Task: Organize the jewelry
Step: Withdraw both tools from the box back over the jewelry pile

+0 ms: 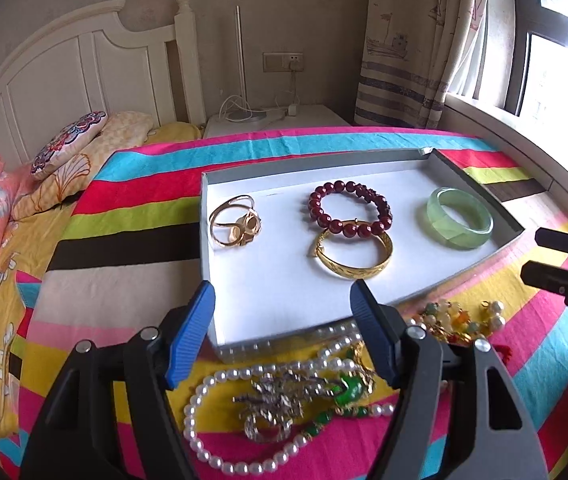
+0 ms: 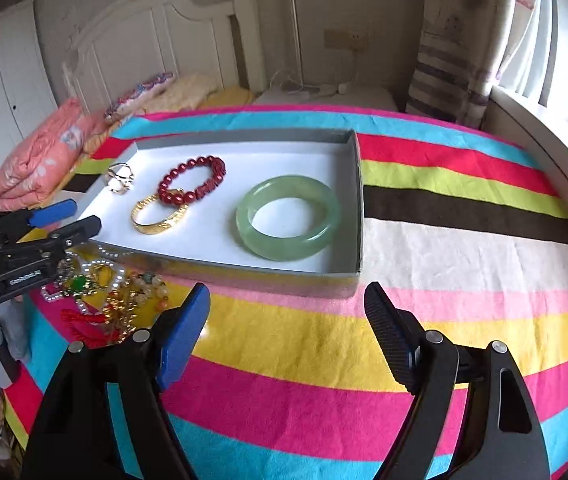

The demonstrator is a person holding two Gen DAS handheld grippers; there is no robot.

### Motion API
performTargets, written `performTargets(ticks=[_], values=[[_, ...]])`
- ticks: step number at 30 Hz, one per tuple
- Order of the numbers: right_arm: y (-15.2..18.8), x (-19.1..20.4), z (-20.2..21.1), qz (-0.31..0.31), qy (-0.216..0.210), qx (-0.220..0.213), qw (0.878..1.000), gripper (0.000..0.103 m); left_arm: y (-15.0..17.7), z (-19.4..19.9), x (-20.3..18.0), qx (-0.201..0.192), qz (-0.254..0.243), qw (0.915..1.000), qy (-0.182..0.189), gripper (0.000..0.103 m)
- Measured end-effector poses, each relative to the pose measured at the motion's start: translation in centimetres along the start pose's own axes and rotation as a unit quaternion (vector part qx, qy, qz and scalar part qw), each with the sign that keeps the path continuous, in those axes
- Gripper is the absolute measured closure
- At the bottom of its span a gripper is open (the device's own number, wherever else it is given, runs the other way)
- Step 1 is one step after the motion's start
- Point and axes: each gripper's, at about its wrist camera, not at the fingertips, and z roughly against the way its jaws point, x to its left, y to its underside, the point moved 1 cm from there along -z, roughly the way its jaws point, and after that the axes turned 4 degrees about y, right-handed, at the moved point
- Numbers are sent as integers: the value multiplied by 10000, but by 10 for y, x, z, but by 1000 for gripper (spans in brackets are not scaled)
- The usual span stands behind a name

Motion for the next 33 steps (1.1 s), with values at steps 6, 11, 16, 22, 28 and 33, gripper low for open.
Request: performTargets(ticks=[6,11,16,22,28,33], values=[[-3,13,8,603,-439,-304,9967,25,30,58,30,-731,1112,9910,109,11],[-14,22,-3,868,-412,-84,9953,25,54,69,70,-304,1593,9867,-84,11],[-14,20,5,596,-449,-189,9970,25,76,83,81,-228,1585,9870,127,11],[9,41,37,789,-796,-422,9928,27,78,83,59,-235,1066,9928,500,11],[27,71,44,1267,-1145,-250,9850,27,78,74,65,-51,1274,9893,710,12],[25,95,36,1480,-1187,-142,9817,27,79,66,69,104,1420,9861,853,12]])
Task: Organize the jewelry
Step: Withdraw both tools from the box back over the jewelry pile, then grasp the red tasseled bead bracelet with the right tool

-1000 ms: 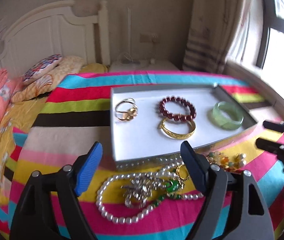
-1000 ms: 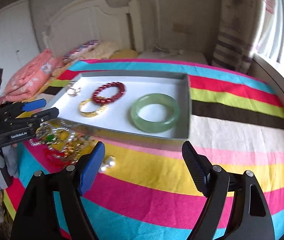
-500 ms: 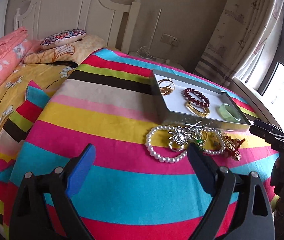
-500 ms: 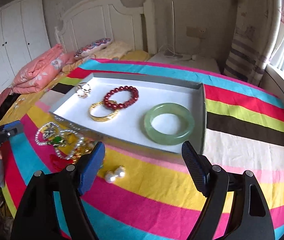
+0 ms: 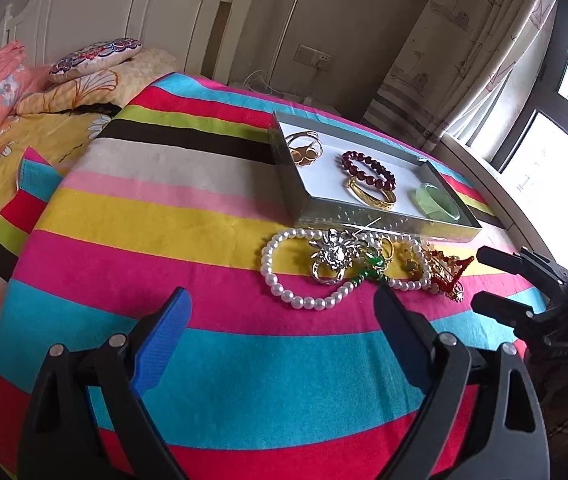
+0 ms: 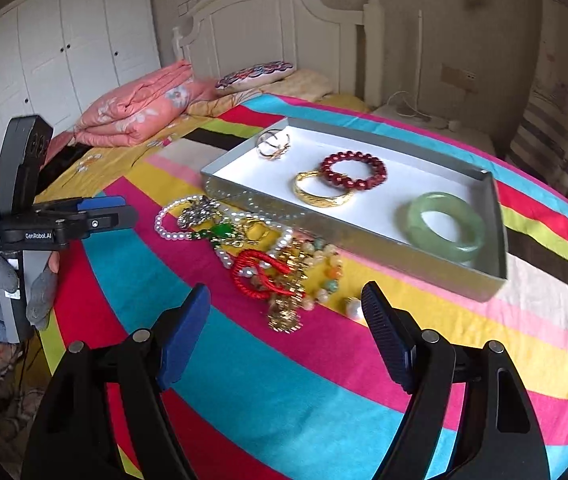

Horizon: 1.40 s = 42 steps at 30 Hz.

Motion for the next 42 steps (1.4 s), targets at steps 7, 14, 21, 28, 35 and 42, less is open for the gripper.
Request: performTargets(ticks=[7,14,21,28,35,42], values=[[-11,26,-24,453,256,98,9986,27,1,-1,4,37,83,9999,66,12],[-6,19,-15,379,510,-114,9979,90,1,-2,5,43,113,9999,75,12],[3,-15,39,-464,4,-805,9957,92,1,-2,3,73,62,9999,65,12],[14,-33,65,-761,-83,-999,9920,92,9,4,-39,-24,-1016,9946,-208,13],[40,-51,52,-1080,-76,-741,9914,92,15,-15,-71,356,-1713,9842,-285,24],[46,-54,50,-1169,-222,-739,9901,92,0,-44,-68,723,-1825,9800,-330,43]])
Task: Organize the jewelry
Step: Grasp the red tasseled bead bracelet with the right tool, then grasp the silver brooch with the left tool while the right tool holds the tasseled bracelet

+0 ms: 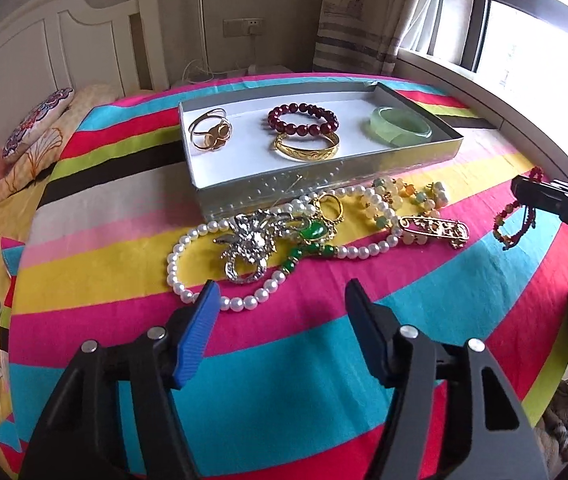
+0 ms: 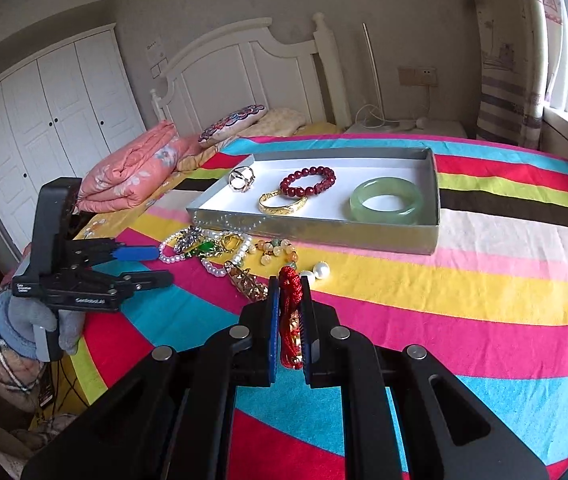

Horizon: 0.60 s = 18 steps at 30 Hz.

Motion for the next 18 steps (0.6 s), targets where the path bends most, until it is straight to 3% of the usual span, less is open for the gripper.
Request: performTargets(ticks=[6,9,13,16,18], values=[[0,-5,1,-113,-97,-17,9999,92,-3,-7,-4,83,-413,9988,-240,46],[-1,-6,2,-127,-128,-24,9998,91,-2,-2,2,-18,-280,9996,-62,46],[-1,-5,1,-134,-126,-8,9998,91,-7,0,27,-120,360,9988,307,46],[0,-6,1,-145,-127,-8,9998,91,-11,3,55,-338,1064,9924,523,47],[0,-7,1,-151,-130,2,9998,91,-14,5,70,-465,1388,9879,508,53]])
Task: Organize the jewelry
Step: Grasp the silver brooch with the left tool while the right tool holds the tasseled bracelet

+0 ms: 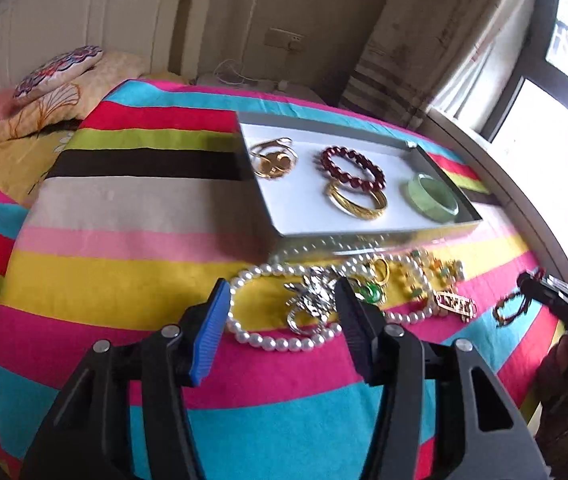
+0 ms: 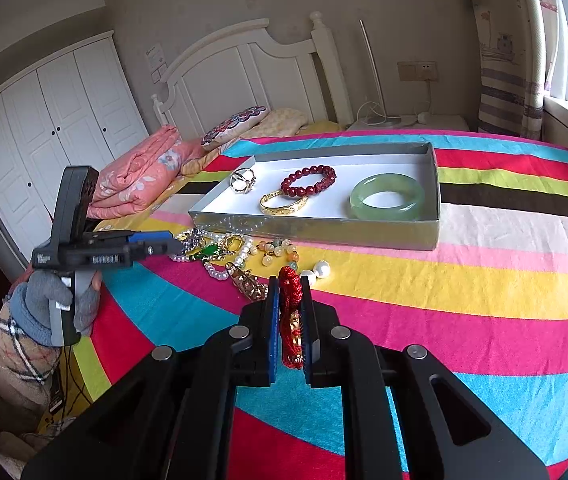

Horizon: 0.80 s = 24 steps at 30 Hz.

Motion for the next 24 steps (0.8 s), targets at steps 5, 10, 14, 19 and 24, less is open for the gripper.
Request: performTargets(ticks=[5,10,14,19,24], values=[[0,-1,0,-29,-13,24,10000,91,-12,-5,7,98,117,9999,6,54],[0,-3,1,-69,-23,25,10000,91,-7,-14,-24,243,-411,9985,284,54],[-1,-2,-1,-74,-23,31,10000,91,2,-32,-39,618,-724,9951,260,51],[-1,-3,-1,-95,-51,29,9999,91,8,-33,-49,775,-1164,9899,237,49],[-1,-5,-1,-112,-55,38,9999,91,5,-39,-52,779,-1270,9887,132,49]])
